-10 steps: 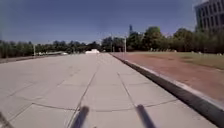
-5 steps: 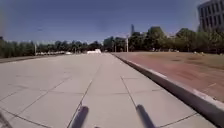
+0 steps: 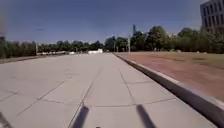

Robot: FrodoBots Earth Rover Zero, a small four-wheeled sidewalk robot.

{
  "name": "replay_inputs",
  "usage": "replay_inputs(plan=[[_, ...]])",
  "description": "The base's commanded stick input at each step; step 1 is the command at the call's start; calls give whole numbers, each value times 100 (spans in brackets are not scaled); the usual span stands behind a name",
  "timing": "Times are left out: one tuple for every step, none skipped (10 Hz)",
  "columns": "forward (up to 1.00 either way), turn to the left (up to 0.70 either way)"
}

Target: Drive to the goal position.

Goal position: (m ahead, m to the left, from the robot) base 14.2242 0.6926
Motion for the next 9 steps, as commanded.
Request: replay_inputs(plan=[[68, -18], [68, -31], [68, -22], [68, -6], [68, 0], [68, 0], [68, 0], [68, 0], [68, 0]])
